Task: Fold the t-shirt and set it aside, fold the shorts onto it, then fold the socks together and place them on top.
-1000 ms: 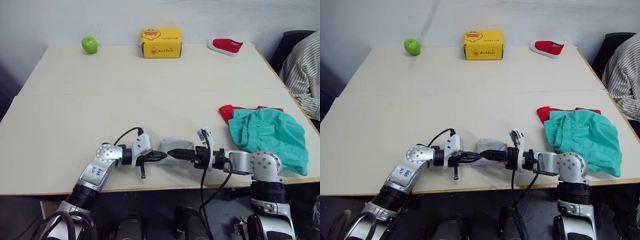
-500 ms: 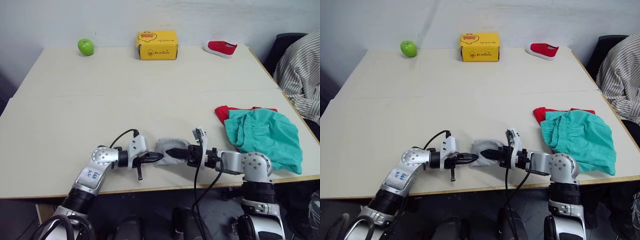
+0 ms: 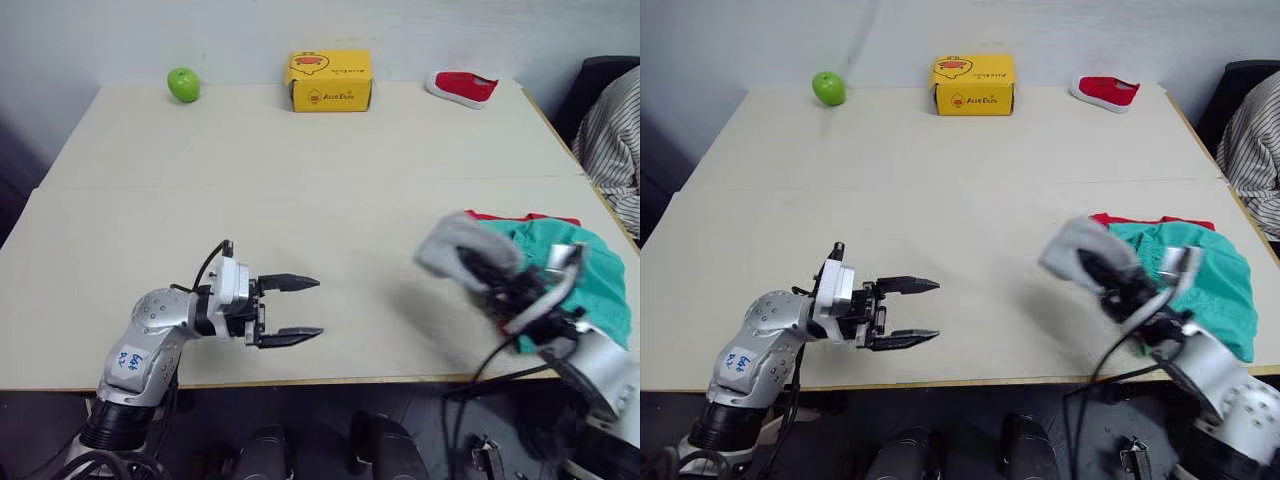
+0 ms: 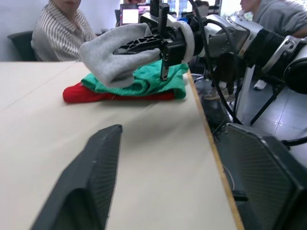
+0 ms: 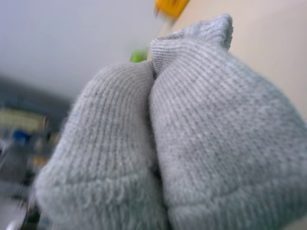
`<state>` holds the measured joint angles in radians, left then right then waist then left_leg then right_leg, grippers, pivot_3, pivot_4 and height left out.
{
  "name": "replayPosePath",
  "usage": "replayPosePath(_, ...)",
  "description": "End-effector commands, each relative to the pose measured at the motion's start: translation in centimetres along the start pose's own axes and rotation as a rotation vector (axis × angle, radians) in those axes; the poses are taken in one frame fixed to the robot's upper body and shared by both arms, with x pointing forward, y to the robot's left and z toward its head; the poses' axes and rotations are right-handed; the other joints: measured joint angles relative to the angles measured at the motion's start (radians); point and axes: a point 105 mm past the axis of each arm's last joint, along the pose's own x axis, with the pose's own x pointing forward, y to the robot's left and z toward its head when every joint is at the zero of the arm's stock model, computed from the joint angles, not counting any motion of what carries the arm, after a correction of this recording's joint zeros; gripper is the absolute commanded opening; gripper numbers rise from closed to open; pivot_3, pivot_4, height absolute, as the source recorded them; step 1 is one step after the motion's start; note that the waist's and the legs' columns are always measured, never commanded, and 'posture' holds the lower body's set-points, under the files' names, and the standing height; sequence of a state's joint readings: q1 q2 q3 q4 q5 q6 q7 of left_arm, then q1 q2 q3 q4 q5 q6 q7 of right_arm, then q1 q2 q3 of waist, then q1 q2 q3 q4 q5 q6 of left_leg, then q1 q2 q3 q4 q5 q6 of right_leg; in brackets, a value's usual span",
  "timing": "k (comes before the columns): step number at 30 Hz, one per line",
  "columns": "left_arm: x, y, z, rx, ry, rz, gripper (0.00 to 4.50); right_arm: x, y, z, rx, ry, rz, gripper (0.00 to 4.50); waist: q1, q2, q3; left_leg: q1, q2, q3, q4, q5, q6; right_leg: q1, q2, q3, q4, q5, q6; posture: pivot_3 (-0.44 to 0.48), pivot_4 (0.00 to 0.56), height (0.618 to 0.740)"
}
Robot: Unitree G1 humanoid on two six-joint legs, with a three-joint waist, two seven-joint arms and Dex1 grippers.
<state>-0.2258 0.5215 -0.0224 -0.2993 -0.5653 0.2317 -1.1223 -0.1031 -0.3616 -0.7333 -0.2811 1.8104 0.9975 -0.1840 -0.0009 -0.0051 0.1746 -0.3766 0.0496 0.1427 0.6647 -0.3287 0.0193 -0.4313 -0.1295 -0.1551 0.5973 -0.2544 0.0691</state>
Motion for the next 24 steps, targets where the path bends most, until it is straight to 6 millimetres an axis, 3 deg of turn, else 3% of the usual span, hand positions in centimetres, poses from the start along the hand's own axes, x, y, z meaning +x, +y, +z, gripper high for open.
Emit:
replayPosePath(1,0.4,-0.1,2.7,0.035,-0.096,-0.012,4.5,-2.3,0.4,5.0,0.003,-0.285,-0.035,0.05,-0.003,0.001,0.0,0.0,0.0,0.001,0.0,0.0,0.001,0.0,0.0,0.0,-0.001,0.001,0.002,0.0,0.15,0.74)
replayPosePath(4,0.4,0.4,3.4,0.022,-0.127,0.001,4.5,-3.9,-2.0,7.0,0.037,-0.42,-0.136,0.05,-0.001,0.001,0.001,0.002,0.0,0.003,0.0,0.0,0.004,0.0,0.001,0.006,-0.001,0.002,0.004,0.0,0.15,0.74)
replayPosePath(10,0.4,1.0,3.3,0.01,-0.115,0.002,4.5,-4.3,-6.7,7.8,0.048,-0.464,-0.287,0.05,-0.004,0.002,0.002,0.004,0.0,0.005,0.0,0.0,0.004,0.001,0.004,0.017,-0.001,0.003,0.004,0.0,0.15,0.74)
replayPosePath(16,0.1,1.9,3.3,0.028,-0.098,0.043,4.5,-4.4,-8.5,7.4,0.133,-0.413,-0.372,2.1,-0.003,0.003,0.002,0.005,0.0,0.007,0.0,0.0,0.004,0.0,0.005,0.019,0.0,0.003,0.005,0.0,0.15,0.74)
replayPosePath(22,-0.5,2.2,3.1,0.032,-0.09,0.081,4.5,-6.2,-6.3,8.1,0.1,-0.294,-0.362,4.2,0.001,0.003,0.002,0.004,-0.001,0.008,0.0,0.001,0.002,0.0,0.003,0.019,-0.002,0.004,0.006,0.0,0.15,0.74)
replayPosePath(24,-0.9,2.3,3.0,0.033,-0.078,0.094,4.5,-7.2,-6.0,8.3,0.07,-0.225,-0.389,4.46,0.001,0.003,0.002,0.003,-0.002,0.008,0.0,0.0,0.004,0.001,0.002,0.019,-0.004,0.004,0.007,0.0,0.15,0.74)
